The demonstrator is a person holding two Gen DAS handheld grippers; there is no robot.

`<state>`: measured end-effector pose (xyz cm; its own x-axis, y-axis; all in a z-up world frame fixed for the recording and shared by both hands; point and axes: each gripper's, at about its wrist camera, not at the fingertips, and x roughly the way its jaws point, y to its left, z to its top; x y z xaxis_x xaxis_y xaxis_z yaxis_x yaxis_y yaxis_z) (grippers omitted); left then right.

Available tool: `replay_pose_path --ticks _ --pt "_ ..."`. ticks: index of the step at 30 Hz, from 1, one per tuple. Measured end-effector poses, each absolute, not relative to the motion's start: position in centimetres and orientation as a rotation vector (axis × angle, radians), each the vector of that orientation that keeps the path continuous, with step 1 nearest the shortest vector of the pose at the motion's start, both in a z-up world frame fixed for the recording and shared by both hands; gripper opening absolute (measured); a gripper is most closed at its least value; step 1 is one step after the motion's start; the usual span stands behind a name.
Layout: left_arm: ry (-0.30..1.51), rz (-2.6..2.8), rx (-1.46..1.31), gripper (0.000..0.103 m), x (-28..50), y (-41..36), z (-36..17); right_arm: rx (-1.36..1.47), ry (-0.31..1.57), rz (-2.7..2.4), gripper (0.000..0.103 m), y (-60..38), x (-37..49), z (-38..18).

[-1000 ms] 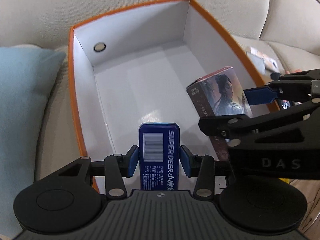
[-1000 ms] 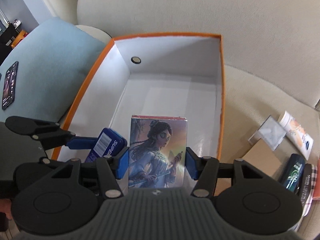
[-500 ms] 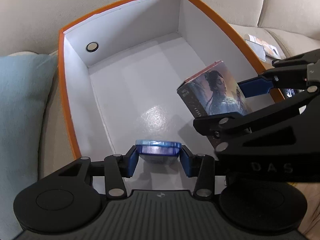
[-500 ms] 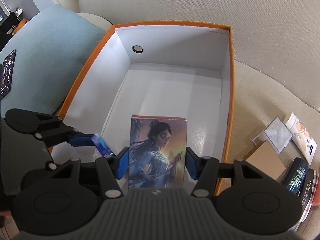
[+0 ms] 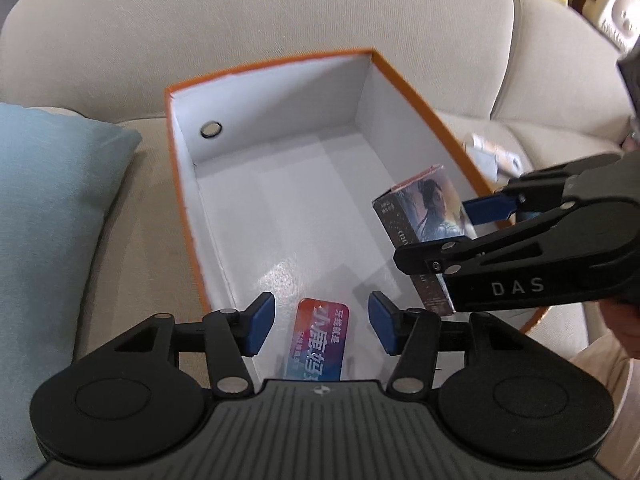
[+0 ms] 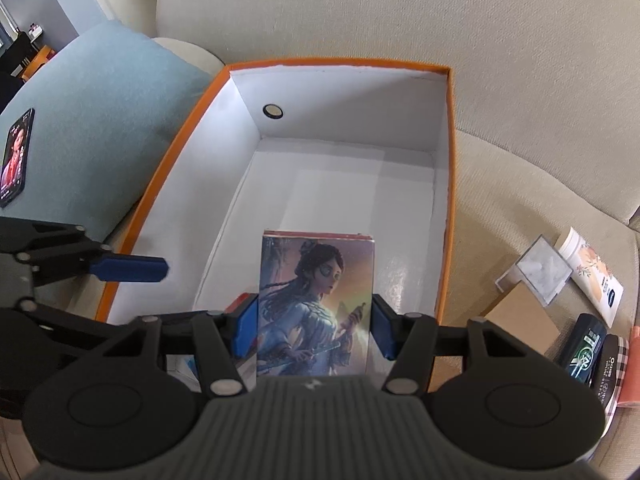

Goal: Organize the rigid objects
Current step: 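Stand the blue box upright with the left tool while the right tool lowers the card box beside it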

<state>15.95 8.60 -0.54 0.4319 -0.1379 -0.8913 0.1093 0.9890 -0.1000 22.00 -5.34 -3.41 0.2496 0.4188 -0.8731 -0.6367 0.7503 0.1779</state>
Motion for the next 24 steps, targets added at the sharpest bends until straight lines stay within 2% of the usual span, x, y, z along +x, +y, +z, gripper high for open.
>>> replay_pose_path --ticks 7,10,12,18,24 --pt "1.051 -0.024 -0.112 0.062 15.7 11.9 1.0 -0.26 1.114 0.741 0.059 -3.7 21.2 -3.7" --pt "1.098 0.004 -0.128 0.051 16.0 12.6 0.3 -0.293 1.146 0.733 0.059 -2.7 20.5 -4.6" --pt "1.123 -0.001 -0.143 0.047 16.0 12.8 -0.3 -0.314 1.174 0.707 0.059 -1.8 20.2 -5.6" --pt "1.165 -0.139 -0.119 0.028 16.1 12.9 -1.9 -0.379 1.299 0.607 0.059 0.2 20.5 -8.6" --pt "1.155 -0.166 -0.157 0.021 15.8 13.7 -2.8 -0.393 1.418 0.496 0.059 1.0 21.8 -11.4"
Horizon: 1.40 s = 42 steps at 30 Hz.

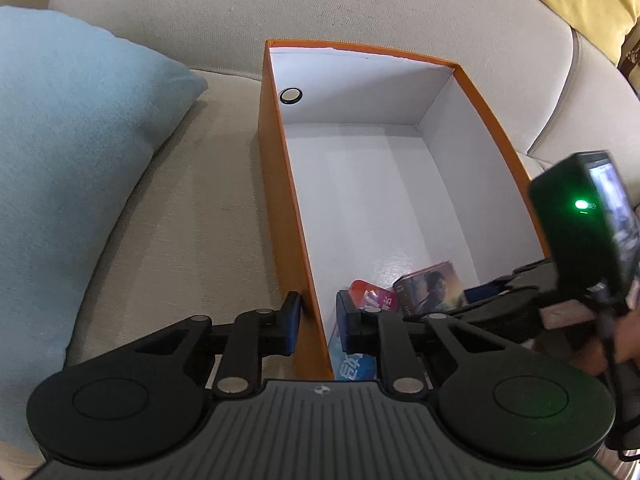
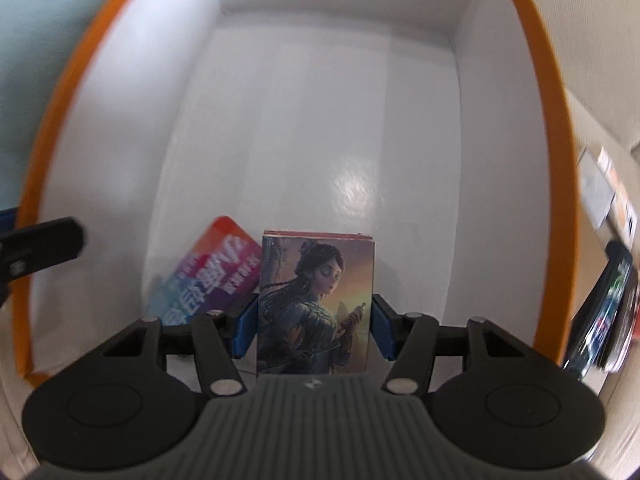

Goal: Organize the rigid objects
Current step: 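Stand the blue box upright with the left tool while the right tool lowers the card box beside it, then open the right tool to release the anime card box upright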

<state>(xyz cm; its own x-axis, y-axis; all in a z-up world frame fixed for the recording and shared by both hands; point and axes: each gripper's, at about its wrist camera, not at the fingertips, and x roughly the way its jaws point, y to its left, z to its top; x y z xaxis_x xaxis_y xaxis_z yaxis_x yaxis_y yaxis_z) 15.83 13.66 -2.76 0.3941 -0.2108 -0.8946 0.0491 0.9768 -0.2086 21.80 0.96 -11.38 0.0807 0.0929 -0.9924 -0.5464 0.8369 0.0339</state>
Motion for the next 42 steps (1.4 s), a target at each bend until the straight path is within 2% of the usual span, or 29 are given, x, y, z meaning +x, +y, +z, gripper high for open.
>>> replay_pose_path --ticks 13,19,24,42 --pt "1.159 -0.198 -0.25 0.018 15.7 15.5 -3.2 -0.281 1.521 0.572 0.06 3.8 21.8 -13.1" --pt "1.157 -0.195 -0.255 0.017 15.7 15.5 -3.1 -0.24 1.514 0.596 0.065 3.0 22.1 -12.6" --pt "1.155 -0.185 -0.225 0.016 15.6 15.0 -3.0 -0.189 1.542 0.605 0.053 1.9 22.1 -13.1" --pt "1.158 -0.128 -0.112 0.014 14.1 14.1 -3.0 -0.105 1.547 0.569 0.053 1.7 18.3 -14.2"
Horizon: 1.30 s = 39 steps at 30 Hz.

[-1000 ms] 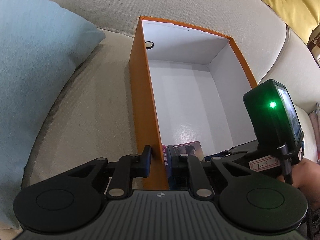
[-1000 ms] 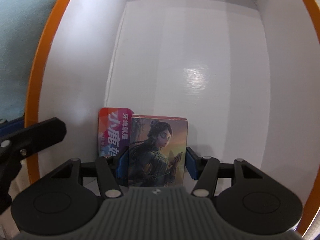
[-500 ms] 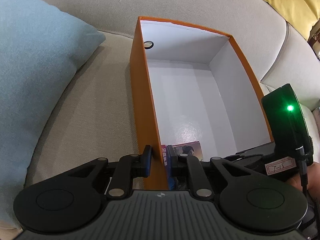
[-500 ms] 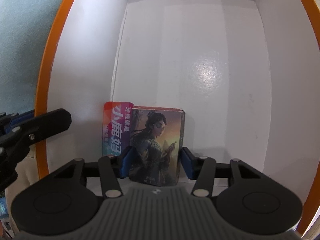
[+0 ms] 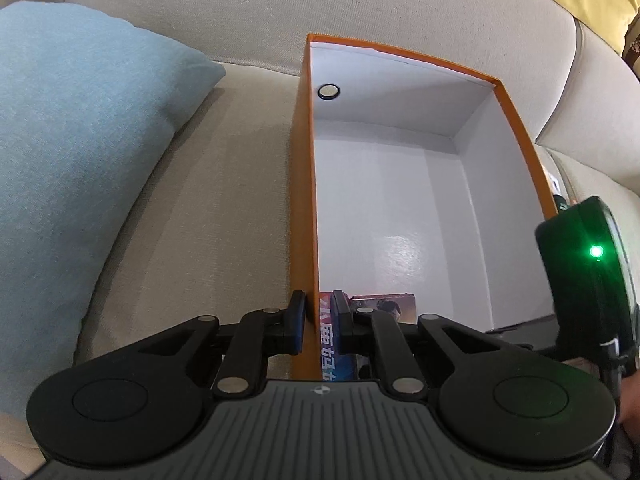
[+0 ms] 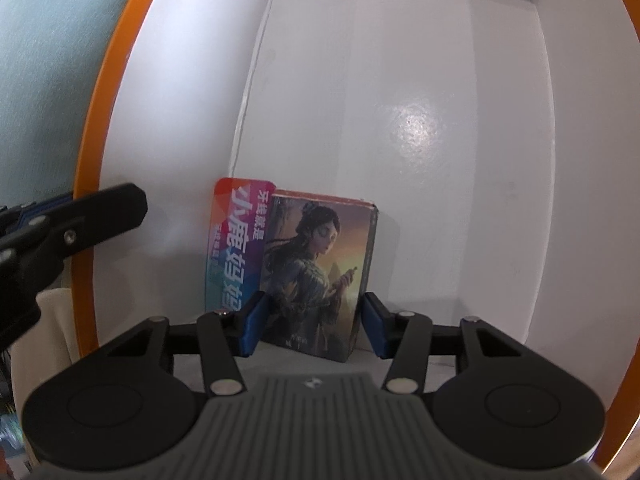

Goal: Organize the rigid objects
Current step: 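Open the right tool to release the anime card box upright, then move both tools back from the shoebox to the remaining items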

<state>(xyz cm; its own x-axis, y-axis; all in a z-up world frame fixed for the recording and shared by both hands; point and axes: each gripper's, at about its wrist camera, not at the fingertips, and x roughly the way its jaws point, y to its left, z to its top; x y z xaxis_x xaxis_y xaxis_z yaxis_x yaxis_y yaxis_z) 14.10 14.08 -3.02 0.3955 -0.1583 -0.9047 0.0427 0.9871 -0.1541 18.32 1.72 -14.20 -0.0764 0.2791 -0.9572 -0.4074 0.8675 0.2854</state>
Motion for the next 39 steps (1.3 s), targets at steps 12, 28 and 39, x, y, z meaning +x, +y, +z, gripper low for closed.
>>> replay_pose_path --ticks 12,28,39 --pt "1.147 -0.086 -0.014 0.01 14.3 13.5 -3.3 -0.052 1.527 0.504 0.056 2.8 17.2 -14.8" --pt "0.946 -0.176 0.009 0.025 10.5 8.5 3.9 0.062 1.185 0.598 0.057 -3.0 18.0 -5.8" --pt "0.947 -0.451 0.062 0.025 11.1 -2.4 4.7 0.136 1.017 0.5 0.054 -15.2 12.8 -5.5"
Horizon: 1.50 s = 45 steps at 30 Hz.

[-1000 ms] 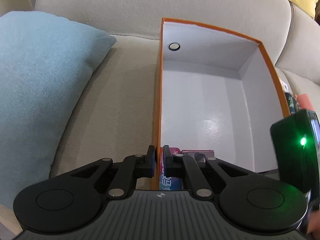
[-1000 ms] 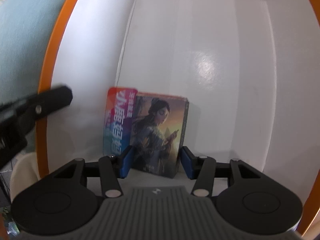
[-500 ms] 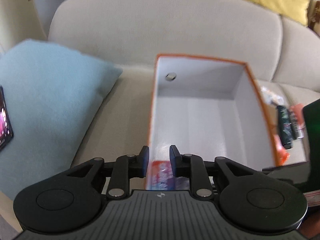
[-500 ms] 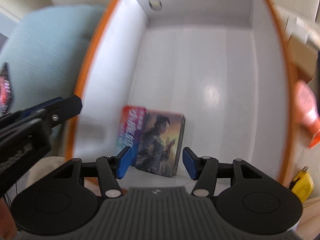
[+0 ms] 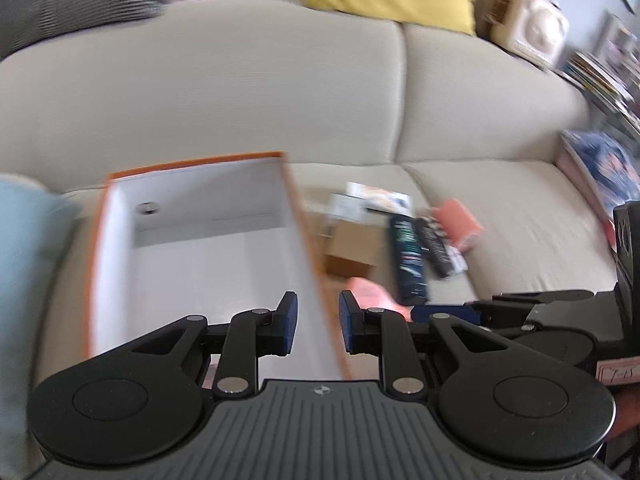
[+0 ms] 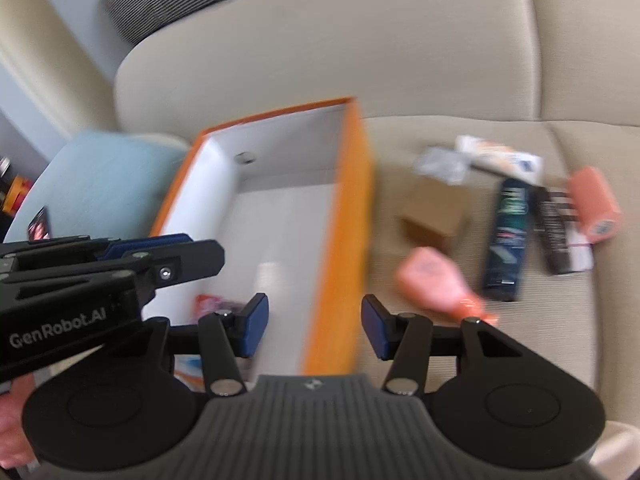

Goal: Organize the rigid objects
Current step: 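Move both tools back from the shoebox to the remaining items, then grasp the dark green CLEAR bottle with the left tool while the right tool grasps the plaid case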

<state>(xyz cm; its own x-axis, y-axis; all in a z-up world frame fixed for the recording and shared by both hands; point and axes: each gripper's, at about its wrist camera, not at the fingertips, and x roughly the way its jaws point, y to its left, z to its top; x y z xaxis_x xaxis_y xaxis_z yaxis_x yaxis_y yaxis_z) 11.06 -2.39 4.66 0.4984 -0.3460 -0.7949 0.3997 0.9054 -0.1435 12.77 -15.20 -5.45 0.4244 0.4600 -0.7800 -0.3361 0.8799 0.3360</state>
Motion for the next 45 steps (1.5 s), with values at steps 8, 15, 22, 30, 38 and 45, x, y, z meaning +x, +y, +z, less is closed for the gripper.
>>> replay_pose_path --ticks 8,15,22,30,38,45 --pt "1.045 -0.565 0.136 0.025 13.6 -8.4 0.6 0.21 0.992 0.34 0.043 -26.5 15.8 -4.9" --pt "1.12 -0.573 0.202 0.041 16.9 -11.7 -2.7 0.26 1.025 0.283 0.043 -29.9 19.4 -7.1" --pt "1.166 -0.627 0.171 0.046 19.4 -15.4 -4.9 0.255 1.046 0.214 0.043 -32.2 23.1 -9.3" --pt "1.235 -0.552 0.218 0.046 22.3 -19.6 -8.7 0.243 1.074 0.167 0.043 -35.1 27.1 -11.9" --pt "1.332 -0.567 0.162 0.046 24.0 -20.4 -11.2 0.296 1.104 0.219 0.047 -36.1 30.0 -14.0" --pt "1.344 -0.559 0.138 0.039 24.1 -20.5 -11.7 0.424 1.114 0.258 0.053 -37.0 32.0 -15.4"
